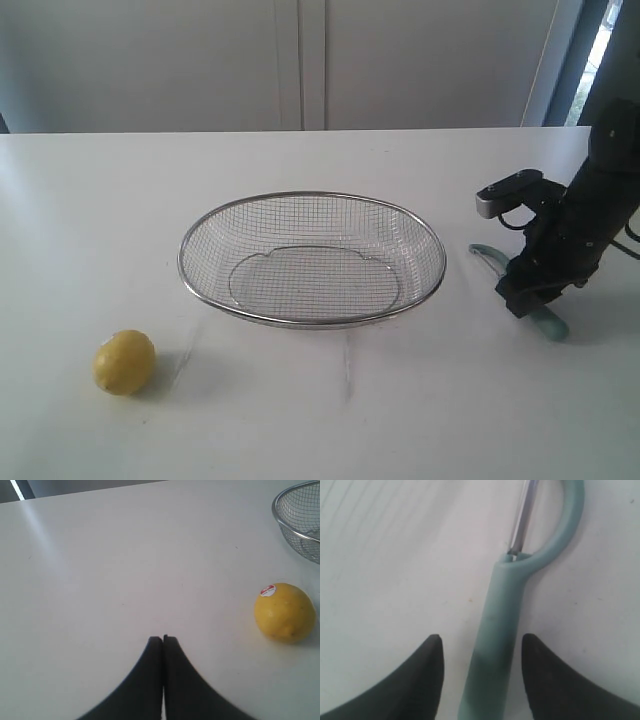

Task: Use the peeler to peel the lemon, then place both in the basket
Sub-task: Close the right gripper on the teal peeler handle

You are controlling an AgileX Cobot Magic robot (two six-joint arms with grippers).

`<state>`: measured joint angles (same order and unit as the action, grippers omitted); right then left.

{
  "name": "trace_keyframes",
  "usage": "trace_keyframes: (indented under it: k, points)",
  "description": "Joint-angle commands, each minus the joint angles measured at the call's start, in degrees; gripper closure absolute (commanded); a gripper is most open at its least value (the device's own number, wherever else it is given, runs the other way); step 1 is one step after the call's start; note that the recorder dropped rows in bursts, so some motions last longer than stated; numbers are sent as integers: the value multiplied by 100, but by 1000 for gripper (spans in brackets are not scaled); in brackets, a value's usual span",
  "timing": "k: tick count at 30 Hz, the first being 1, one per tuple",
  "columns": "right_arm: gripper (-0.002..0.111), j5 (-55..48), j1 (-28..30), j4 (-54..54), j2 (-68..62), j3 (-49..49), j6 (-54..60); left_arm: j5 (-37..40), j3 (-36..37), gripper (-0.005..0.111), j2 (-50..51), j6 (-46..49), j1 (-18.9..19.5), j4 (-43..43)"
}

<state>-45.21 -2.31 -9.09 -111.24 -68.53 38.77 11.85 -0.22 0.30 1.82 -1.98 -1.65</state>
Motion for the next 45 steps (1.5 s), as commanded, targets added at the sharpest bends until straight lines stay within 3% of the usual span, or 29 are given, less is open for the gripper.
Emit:
trace_keyframes:
  k: [1,19,20,27,29,38,45]
  points:
    - [62,-55,4,10,-41,-3,49,-15,22,107,-30,-32,-1,0]
    - [63,-143,4,177,-362,-3,-23,-15,22,107,-30,-32,-1,0]
    - [64,-162,4,230,-362,-3,-50,-15,22,107,-30,-32,-1,0]
    - [103,-330,4,425,-362,-3,-477,-15,22,107,-30,-32,-1,0]
    - [108,-381,4,425,-362,-37,-477,-15,22,107,-30,-32,-1,0]
    - [108,-611,4,163,349,-36,-857,-15,22,107,-30,-32,-1,0]
    - [108,-791,4,-1241,921,-36,-932,-15,22,107,-30,-32,-1,0]
